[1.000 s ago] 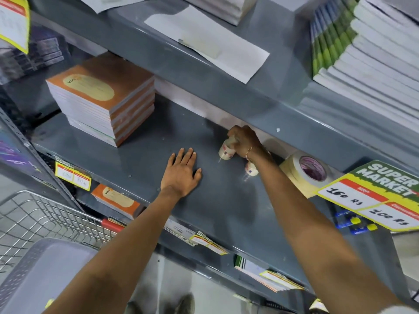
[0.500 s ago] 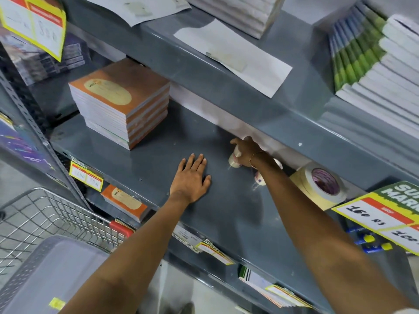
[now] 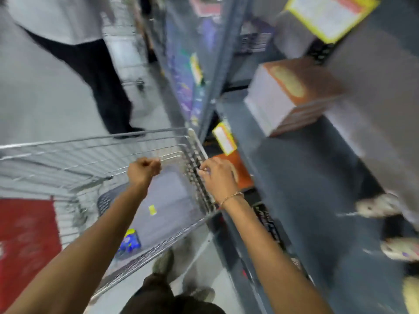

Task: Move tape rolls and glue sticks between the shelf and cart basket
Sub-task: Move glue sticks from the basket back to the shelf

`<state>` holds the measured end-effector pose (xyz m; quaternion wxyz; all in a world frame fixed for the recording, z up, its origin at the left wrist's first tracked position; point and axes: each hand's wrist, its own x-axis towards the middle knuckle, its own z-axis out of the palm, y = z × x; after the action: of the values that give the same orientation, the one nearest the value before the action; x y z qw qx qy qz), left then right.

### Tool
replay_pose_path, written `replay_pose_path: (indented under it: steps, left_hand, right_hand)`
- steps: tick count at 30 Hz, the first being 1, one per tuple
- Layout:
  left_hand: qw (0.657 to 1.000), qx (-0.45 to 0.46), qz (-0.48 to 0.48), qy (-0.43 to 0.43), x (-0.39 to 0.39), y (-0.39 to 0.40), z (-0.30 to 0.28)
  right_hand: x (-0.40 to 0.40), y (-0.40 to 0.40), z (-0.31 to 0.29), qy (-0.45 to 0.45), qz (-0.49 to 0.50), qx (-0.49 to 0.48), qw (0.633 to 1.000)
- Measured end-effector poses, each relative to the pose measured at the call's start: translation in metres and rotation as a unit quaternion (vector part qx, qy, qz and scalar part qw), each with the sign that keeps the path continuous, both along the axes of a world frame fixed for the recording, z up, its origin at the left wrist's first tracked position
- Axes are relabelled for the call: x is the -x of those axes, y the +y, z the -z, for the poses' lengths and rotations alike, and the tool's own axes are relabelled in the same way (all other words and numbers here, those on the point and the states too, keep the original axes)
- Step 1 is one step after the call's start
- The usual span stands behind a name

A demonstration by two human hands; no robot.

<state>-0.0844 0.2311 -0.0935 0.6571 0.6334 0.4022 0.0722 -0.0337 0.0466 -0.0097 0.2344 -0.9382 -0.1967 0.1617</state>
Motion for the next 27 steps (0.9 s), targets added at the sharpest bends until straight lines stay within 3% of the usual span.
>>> replay_pose_path:
  steps: [3,8,12,15,18,22,27]
  left_hand:
    - [0.985,-0.031,-0.013,0.170,0.059,0.050,0.057]
    - [0.936,-0.023,0.076,0.344,0.128,0.062,0.143]
    - [0.898,-0.075,0.166,0.401,0.146,0.061,0.182]
    - [0.884,-0.087,0.160,0.430,0.146,0.064,0.205]
    - [0.885,-0.098,0.144,0.431,0.148,0.062,0.220]
    - [0.866,-0.144,0.208,0.431,0.156,0.048,0.234]
    - [0.854,-0.148,0.236,0.439,0.156,0.039,0.240]
  right_hand:
    - [0.014,0.081,0.053,0.118,-0.085,0.029,0.989]
    - [0.046,0.151,0.156,0.239,-0.205,0.217,0.924]
    - [0.070,0.162,0.228,0.266,-0.176,0.314,0.894]
    - [0.092,0.173,0.269,0.239,-0.216,0.314,0.893]
    - [0.113,0.190,0.293,0.221,-0.261,0.320,0.884]
    - [0.123,0.203,0.307,0.249,-0.273,0.354,0.859]
    - [0.122,0.197,0.323,0.222,-0.266,0.367,0.863]
